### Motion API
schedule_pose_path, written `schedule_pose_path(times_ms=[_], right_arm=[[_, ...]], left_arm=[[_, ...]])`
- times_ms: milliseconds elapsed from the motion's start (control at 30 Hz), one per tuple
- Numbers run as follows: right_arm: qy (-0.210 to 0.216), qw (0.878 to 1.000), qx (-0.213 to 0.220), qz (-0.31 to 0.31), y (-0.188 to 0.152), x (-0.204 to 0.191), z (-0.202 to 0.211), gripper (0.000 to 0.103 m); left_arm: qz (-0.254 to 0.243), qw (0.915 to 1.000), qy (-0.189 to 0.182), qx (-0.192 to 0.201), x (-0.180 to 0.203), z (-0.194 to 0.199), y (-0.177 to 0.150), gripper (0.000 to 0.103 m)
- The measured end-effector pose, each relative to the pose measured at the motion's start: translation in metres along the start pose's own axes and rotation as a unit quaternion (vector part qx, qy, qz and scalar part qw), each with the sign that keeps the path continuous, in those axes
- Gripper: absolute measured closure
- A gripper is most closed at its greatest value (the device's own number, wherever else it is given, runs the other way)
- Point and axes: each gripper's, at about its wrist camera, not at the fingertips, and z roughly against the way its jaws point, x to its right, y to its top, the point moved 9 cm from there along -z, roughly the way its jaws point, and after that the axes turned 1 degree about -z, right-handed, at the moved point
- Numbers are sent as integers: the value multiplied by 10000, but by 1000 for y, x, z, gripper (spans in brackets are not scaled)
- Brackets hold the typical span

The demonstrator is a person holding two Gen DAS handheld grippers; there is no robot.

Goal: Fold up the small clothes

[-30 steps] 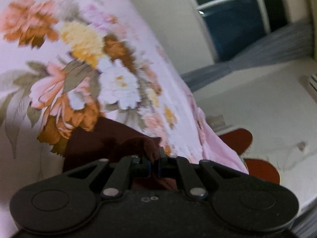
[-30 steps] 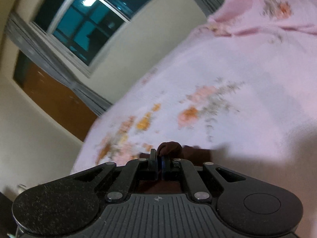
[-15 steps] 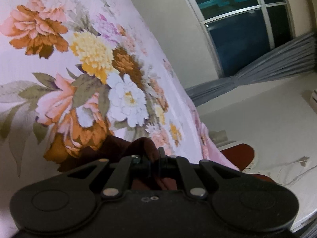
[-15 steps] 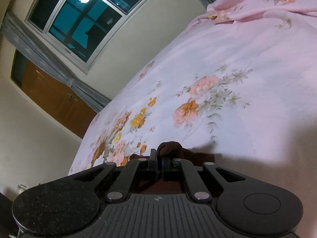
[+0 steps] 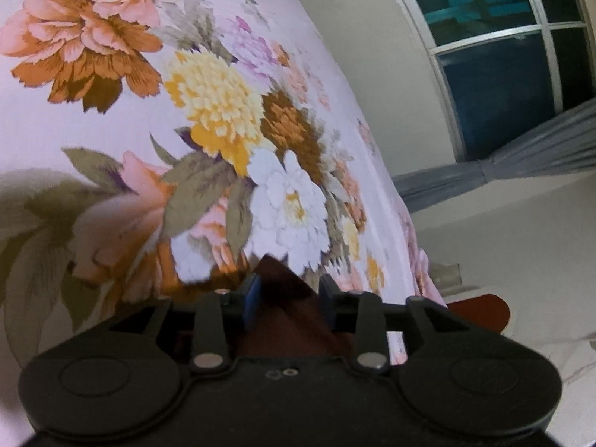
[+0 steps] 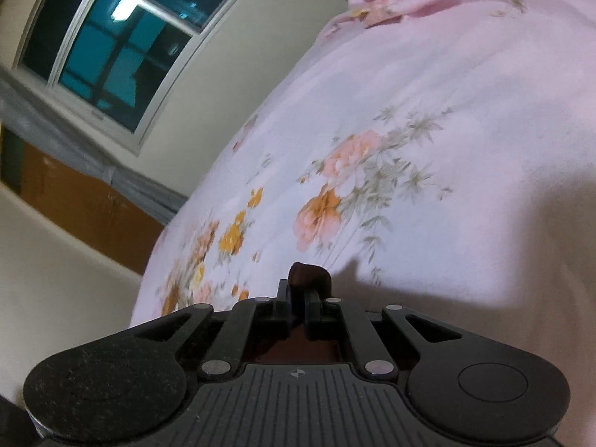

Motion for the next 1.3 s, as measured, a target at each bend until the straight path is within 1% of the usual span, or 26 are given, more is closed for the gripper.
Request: schedule_pose_path(times_ms=[100,133,167,200,233,267,300,367,433,500,533,567,600,633,700,767,867,933,1000,1033,1100,1167,1200,1233,1267,1300], right_arm=[[-56,9999,106,-22,5,3,2,97],[-39,9998,143,-124,8,5,5,87],[18,9995,118,-302,10,8,8,57],[30,9994,195,-291,13,8,15,47],[8,9994,333,-111,15,6,23,41],[-1,9994,350,46,13,2,29,42],[95,9996,223,170,7,-4,36,42],[171,9973,159,695,-11,-19,54,42],[-86,9910,104,1332,-37,-26,76,42],[-178,9875,37,1568,-66,-23,103,42],[-191,9867,27,1612,-79,-21,115,43],[-116,9864,5,1637,-91,-19,127,56],[-48,9877,-39,1563,-101,-16,137,62],[-28,9899,-138,1410,-111,-10,143,64],[-99,9906,-200,1351,-124,-4,150,65],[-152,9916,-320,1242,-129,2,152,65],[-55,9927,-364,1148,-134,3,152,64],[178,9942,-337,1002,-133,1,151,65],[258,9927,-350,1122,-135,-2,150,65],[307,9919,-382,1170,-137,-3,149,65],[419,9907,-434,1221,-141,-3,147,65],[495,9892,-479,1294,-142,-5,144,66],[446,9884,-490,1370,-142,-4,139,73],[400,9877,-573,1399,-143,-2,135,100],[405,9873,-610,1410,-144,-1,134,99],[508,9867,-588,1431,-145,-3,136,99]], left_arm=[[-34,9999,103,45,-3,3,4,68],[-58,9999,119,30,-4,5,4,68],[-96,9999,136,42,-4,10,3,68],[-186,9998,31,25,-2,15,1,67],[-282,9996,-38,-13,1,22,-3,67],[-432,9990,-73,-2,3,31,-7,67],[-627,9979,-127,-18,5,42,-15,67],[-1036,9946,-37,-64,4,63,-31,67],[-1402,9900,100,-60,-3,88,-54,67],[-1599,9868,201,-140,-13,110,-78,67],[-1703,9850,178,-233,-18,120,-92,67],[-1799,9830,118,-350,-22,130,-105,67],[-1835,9822,67,-385,-27,138,-114,67],[-1894,9809,-40,-439,-29,145,-122,67],[-1919,9800,-152,-505,-33,152,-130,73],[-1817,9818,-280,-478,-34,156,-130,73],[-1728,9832,-322,-495,-36,152,-128,73],[-1725,9833,-383,-435,-33,152,-128,73],[-1784,9815,-514,-458,-29,153,-130,73],[-1796,9811,-488,-537,-30,152,-132,73],[-1870,9780,-603,-707,-27,146,-137,73],[-2088,9739,-391,-795,-28,135,-140,73],[-2148,9723,-354,-849,-29,128,-142,74],[-2136,9721,-320,-917,-32,123,-144,89],[-2105,9715,-369,-1024,-34,119,-147,98],[-2055,9721,-488,-1021,-32,118,-148,100]])
